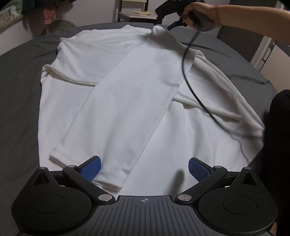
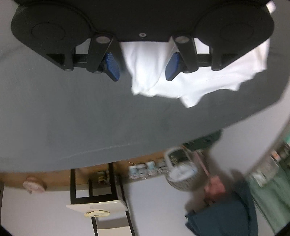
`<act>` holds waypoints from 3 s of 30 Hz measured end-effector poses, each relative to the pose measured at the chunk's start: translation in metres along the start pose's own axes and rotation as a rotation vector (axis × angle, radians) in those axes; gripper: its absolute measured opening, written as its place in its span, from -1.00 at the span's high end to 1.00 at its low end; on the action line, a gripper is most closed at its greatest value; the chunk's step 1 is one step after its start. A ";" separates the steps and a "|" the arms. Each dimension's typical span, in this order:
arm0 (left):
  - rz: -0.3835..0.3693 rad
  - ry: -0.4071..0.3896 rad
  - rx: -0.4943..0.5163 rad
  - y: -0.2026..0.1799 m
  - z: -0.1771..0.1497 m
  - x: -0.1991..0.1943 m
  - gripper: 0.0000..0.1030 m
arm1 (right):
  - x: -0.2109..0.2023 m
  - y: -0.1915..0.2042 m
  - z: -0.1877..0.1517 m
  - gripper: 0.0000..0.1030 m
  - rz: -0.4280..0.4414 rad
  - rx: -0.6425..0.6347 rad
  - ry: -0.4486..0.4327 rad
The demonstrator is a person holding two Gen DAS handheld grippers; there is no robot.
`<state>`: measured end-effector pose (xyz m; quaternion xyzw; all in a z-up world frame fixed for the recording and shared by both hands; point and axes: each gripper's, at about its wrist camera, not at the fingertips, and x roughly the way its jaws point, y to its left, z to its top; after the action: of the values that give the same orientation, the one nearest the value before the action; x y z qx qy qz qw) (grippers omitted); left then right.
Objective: Fold clothes
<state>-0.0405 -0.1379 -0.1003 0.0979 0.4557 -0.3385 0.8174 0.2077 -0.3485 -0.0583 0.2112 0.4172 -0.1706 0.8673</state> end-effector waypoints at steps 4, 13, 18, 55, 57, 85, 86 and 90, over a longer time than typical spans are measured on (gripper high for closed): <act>-0.017 0.000 -0.032 0.004 0.001 -0.001 -1.00 | 0.025 0.006 0.001 0.66 -0.064 -0.066 0.050; -0.011 0.003 -0.029 0.004 0.001 0.002 -1.00 | 0.042 -0.020 -0.001 0.92 -0.119 0.005 0.002; -0.009 0.005 -0.044 0.004 0.003 0.000 -1.00 | 0.020 -0.045 -0.015 0.16 0.041 0.090 -0.027; 0.244 -0.229 -0.312 0.200 0.250 0.121 -1.00 | -0.024 -0.091 -0.076 -0.51 0.381 0.183 -0.110; 0.228 -0.242 -0.339 0.205 0.251 0.138 -0.99 | -0.015 -0.089 -0.082 -0.48 0.391 0.183 -0.124; 0.240 -0.440 -0.163 0.154 0.262 0.066 0.86 | -0.095 -0.099 -0.087 0.84 0.612 0.067 -0.195; 0.221 -0.467 -0.153 0.149 0.250 0.052 0.86 | -0.110 -0.101 -0.096 0.84 0.635 0.022 -0.206; 0.121 -0.520 -0.105 0.132 0.189 0.003 0.86 | -0.167 -0.111 -0.143 0.84 0.678 -0.142 -0.197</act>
<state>0.1741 -0.1284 -0.0152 -0.0077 0.2407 -0.2786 0.9297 -0.0370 -0.3506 -0.0313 0.2595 0.2485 0.1366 0.9232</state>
